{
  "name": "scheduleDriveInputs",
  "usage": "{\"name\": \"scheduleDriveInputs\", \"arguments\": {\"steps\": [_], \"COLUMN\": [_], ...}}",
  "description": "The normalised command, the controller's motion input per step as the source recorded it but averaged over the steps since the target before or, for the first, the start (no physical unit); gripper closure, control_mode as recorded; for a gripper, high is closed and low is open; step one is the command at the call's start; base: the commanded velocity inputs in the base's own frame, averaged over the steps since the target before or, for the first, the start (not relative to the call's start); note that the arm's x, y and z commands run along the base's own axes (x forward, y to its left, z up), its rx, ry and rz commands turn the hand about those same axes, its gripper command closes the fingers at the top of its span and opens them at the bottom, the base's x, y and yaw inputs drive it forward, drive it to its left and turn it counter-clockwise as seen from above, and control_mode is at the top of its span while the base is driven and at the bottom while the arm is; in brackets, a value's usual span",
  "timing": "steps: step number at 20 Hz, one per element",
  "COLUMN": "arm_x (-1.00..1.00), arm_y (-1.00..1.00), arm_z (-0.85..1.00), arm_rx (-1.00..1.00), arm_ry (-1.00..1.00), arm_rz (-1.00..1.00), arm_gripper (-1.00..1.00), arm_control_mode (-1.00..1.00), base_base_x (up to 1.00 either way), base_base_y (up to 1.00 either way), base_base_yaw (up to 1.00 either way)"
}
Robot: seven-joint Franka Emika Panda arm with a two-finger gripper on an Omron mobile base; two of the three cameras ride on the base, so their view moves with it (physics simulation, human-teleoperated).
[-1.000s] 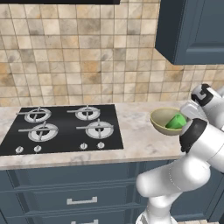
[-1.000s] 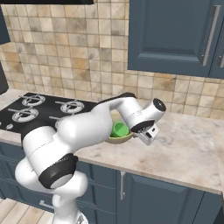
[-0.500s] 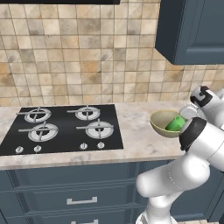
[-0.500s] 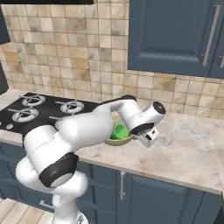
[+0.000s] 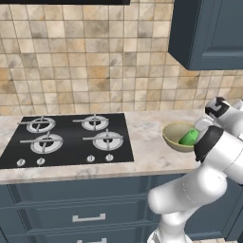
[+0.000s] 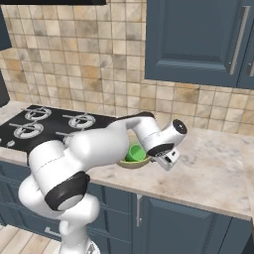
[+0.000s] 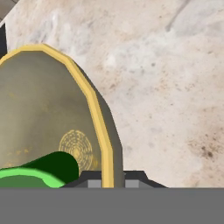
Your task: Place the cup inside the bowl on the dining table and move the bowl to any counter.
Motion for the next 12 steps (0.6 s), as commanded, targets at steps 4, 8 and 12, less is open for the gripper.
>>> {"name": "scheduleDriveInputs", "arguments": {"steps": [4, 8, 12], "arm_x": [0.03, 0.02, 0.02], "arm_y": [-0.03, -0.05, -0.06], "arm_z": [-0.16, -0.1, -0.12], "arm_rx": [0.0, -0.01, -0.02], "arm_ry": [0.0, 0.0, 0.0], "arm_rz": [0.0, 0.0, 0.0], "arm_gripper": [1.0, 1.0, 1.0], "arm_control_mode": [-1.0, -1.0, -1.0], "base_base_x": [0.0, 0.0, 0.0], "base_base_y": [0.0, 0.0, 0.0], "base_base_yaw": [0.0, 0.0, 0.0]}}
